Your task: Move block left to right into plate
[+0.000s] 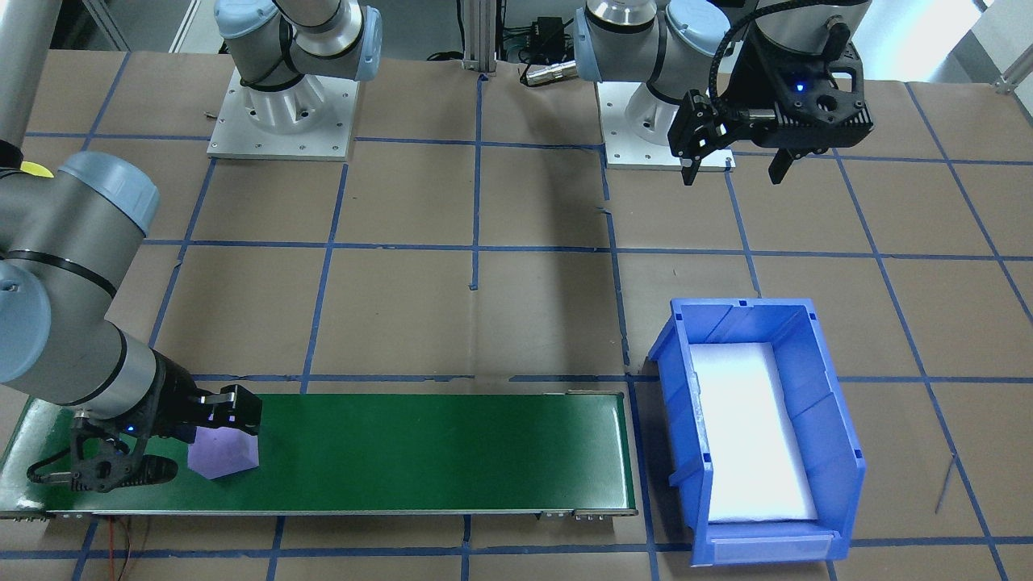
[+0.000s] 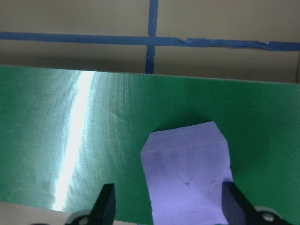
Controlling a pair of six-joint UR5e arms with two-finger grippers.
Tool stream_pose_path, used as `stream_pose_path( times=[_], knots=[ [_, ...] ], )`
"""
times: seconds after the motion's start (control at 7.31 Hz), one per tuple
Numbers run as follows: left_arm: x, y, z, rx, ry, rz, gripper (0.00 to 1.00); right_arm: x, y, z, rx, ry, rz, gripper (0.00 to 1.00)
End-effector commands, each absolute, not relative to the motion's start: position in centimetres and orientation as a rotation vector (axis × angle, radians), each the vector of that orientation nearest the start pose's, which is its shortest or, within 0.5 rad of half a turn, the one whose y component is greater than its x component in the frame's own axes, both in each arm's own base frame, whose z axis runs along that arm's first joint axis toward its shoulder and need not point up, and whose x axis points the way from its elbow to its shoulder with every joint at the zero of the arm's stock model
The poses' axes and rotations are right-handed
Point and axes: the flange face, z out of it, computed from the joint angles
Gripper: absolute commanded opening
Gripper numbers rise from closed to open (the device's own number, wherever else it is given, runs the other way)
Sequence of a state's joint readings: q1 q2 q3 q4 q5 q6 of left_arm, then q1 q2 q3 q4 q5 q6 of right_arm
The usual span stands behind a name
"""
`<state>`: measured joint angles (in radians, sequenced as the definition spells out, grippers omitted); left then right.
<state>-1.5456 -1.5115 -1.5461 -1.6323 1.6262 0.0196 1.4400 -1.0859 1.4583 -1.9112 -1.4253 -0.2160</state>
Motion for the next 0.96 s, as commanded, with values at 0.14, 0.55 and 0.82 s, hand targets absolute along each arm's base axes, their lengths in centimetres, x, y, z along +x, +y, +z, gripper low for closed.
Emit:
stream_pose_path(
  times=[0.14, 0.55, 0.82],
  knots=[
    [-11.3, -47.1, 52.3, -0.015, 3.086, -0.033, 1.0, 5.2, -67.2, 27.8, -0.19, 3.053, 0.03, 0.81],
    [-11.2, -47.1, 52.3, -0.018, 3.084, -0.033, 1.0, 4.0, -67.9, 28.8, -0.179, 3.096, -0.03, 0.82],
    [-11.1, -47.2, 52.3, -0.02, 3.085, -0.033, 1.0, -0.4, -68.1, 29.2, -0.102, 3.131, -0.055, 0.85]
  ],
)
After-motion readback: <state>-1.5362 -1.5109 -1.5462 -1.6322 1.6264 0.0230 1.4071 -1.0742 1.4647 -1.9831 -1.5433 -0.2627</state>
